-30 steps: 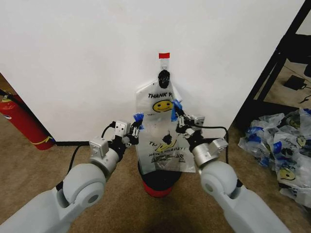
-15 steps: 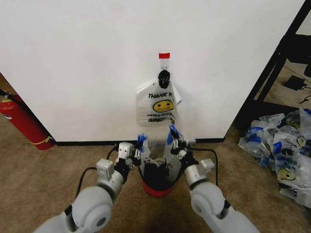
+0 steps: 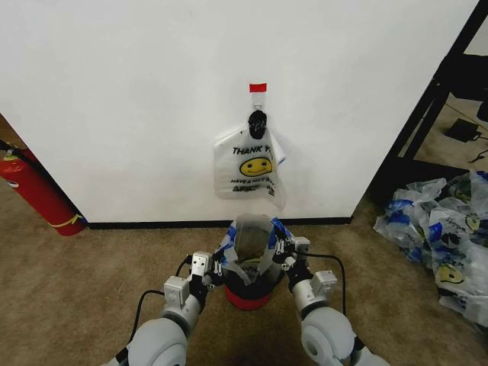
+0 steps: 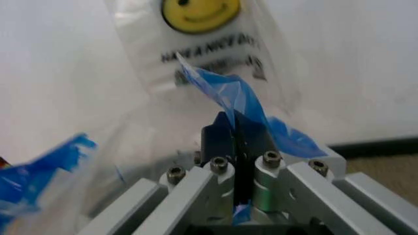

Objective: Pick up the garbage bag from the wall and place it over the trash bin.

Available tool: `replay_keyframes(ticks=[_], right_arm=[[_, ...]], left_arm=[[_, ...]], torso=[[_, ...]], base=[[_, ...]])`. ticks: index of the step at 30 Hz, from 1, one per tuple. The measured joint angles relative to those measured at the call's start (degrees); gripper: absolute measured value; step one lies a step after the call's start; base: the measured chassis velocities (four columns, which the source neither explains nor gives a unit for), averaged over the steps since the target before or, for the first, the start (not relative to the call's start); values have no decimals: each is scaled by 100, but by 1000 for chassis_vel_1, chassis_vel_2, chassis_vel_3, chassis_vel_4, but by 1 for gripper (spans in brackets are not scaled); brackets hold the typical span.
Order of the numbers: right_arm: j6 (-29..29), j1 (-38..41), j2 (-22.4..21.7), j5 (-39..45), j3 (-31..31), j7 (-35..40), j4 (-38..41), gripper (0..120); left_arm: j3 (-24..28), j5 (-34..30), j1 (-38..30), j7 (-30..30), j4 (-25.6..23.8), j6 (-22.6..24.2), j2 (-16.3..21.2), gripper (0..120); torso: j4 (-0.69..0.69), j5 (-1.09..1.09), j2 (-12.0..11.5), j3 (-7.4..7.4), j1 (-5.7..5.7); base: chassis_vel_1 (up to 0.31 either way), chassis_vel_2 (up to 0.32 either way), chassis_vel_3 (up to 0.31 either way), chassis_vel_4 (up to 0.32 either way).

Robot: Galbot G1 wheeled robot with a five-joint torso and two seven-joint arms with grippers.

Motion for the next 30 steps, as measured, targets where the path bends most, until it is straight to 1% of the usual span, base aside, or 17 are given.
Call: replay_keyframes(ticks=[4, 9, 10, 13, 16, 17, 20, 24, 30], right_arm=[[-220, -236, -95, 5, 17, 166, 191, 0], [-666, -662, -364, 125, 142, 396, 687, 0], [-666, -662, -364, 125, 142, 396, 687, 0], [-933, -818, -517, 151, 202, 503, 904, 0], [-1370, -916, -655, 181, 295, 728, 1111, 0], [-1370, -916, -655, 181, 295, 728, 1111, 0], [-1705, -959, -766, 246, 392, 874, 1248, 0], [-1899, -976, -752, 244, 345, 940, 1177, 0], [-2102, -988, -712, 181, 271, 999, 1053, 0]], left_arm=[[-5, 18, 91, -70, -83, 58, 102, 0], [-87, -74, 299, -291, -444, 335, 252, 0], [-87, -74, 299, -291, -444, 335, 252, 0], [-108, -115, 388, -357, -559, 469, 310, 0], [-94, -122, 420, -439, -568, 574, 329, 0], [-94, -122, 420, -439, -568, 574, 329, 0], [-85, -182, 485, -499, -590, 693, 329, 0], [33, -153, 599, -564, -466, 747, 288, 0], [60, -137, 752, -593, -445, 799, 288, 0]], torso=[[0, -1, 0, 0, 0], [0, 0, 0, 0, 0], [0, 0, 0, 0, 0], [0, -1, 0, 0, 0], [0, -1, 0, 0, 0], [0, -1, 0, 0, 0], [0, -1, 0, 0, 0], [0, -1, 0, 0, 0], [0, -1, 0, 0, 0]], base=[[0, 0, 0, 0], [0, 0, 0, 0], [0, 0, 0, 0], [0, 0, 0, 0], [0, 0, 0, 0], [0, 0, 0, 0], [0, 0, 0, 0], [0, 0, 0, 0], [0, 0, 0, 0]])
